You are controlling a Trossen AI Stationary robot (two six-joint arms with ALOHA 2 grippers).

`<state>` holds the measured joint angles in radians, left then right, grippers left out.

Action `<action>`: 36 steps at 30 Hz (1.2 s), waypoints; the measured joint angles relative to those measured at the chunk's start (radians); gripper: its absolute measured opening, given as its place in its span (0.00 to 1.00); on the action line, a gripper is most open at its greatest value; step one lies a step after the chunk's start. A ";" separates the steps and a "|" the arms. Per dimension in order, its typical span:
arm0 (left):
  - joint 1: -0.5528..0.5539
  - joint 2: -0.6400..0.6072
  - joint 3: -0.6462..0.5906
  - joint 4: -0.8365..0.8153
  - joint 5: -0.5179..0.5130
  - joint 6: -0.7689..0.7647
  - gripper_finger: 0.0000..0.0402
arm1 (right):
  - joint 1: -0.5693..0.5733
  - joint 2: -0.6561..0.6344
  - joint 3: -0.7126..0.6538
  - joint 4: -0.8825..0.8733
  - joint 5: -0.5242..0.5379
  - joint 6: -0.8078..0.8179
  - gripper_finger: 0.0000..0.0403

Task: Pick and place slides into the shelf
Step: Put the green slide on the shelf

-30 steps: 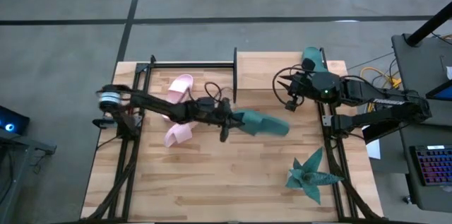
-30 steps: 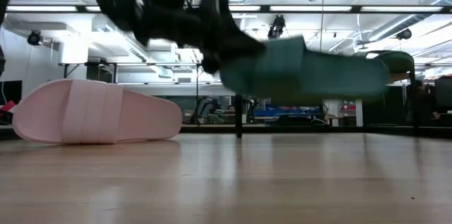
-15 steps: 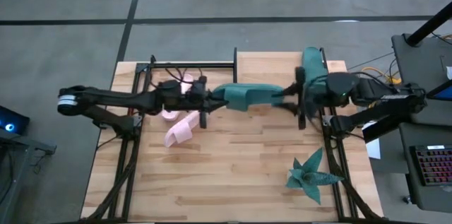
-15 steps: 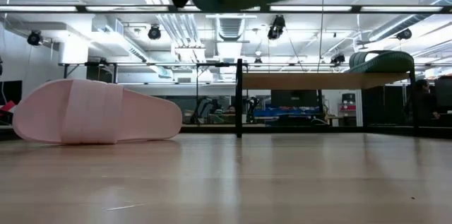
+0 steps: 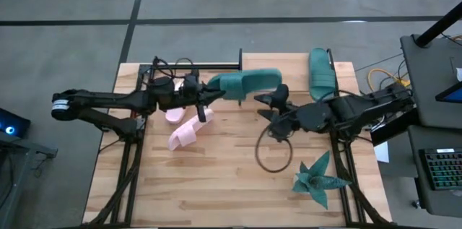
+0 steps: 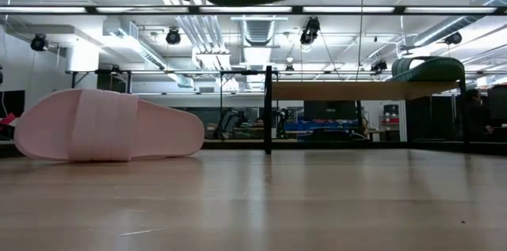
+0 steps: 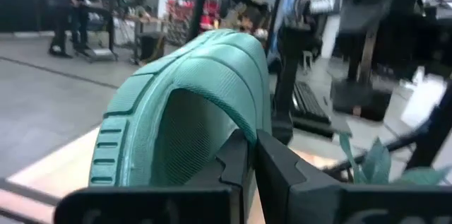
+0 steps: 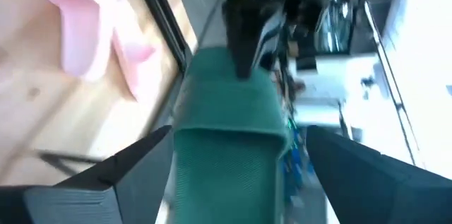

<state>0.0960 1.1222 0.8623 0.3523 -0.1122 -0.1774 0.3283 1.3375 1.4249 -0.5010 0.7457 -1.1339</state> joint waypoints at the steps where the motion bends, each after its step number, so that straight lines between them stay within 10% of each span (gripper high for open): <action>1: 0.003 -0.002 0.003 0.014 -0.002 -0.009 0.00 | 0.003 0.017 0.013 -0.014 0.040 -0.007 0.78; 25: 0.055 -0.011 0.021 0.174 0.235 -0.261 0.00 | 0.006 0.113 0.040 -0.145 0.455 -0.251 0.69; 36: 0.054 -0.010 0.016 0.170 0.289 -0.287 0.00 | 0.006 0.112 0.041 -0.122 0.463 -0.259 0.62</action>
<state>0.1505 1.1118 0.8783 0.5223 0.1765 -0.4649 0.3340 1.4498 1.4654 -0.6226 1.2087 -1.3926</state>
